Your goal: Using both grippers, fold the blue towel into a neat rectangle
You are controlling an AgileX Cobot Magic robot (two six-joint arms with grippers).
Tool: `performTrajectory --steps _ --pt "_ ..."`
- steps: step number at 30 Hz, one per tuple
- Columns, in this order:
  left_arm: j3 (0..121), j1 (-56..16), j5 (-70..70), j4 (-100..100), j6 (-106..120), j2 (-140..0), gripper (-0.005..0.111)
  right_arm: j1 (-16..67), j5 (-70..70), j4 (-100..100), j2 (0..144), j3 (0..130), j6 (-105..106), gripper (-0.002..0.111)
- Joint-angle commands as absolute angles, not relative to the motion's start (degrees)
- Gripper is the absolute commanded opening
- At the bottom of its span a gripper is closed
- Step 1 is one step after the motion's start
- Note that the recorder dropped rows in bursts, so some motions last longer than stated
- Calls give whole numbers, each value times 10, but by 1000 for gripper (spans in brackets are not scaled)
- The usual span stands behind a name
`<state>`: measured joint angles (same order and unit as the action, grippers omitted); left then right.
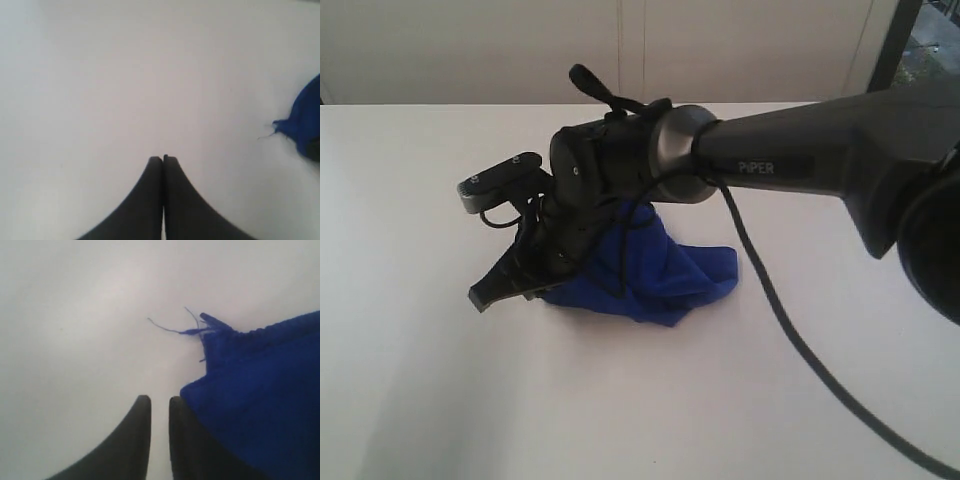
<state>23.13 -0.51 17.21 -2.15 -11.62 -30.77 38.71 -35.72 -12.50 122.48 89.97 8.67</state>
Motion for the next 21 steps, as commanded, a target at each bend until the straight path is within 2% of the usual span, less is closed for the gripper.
performTrajectory --steps 1,5,21 --pt "260 -7 211 -27 -103 -384 0 389 -361 -87 1235 913 68 25" --pt "260 -7 212 -27 -103 -401 0 389 -360 -31 1246 914 17 32" --pt "260 -7 223 -27 -103 -401 0 389 -303 -45 1276 914 -19 32"
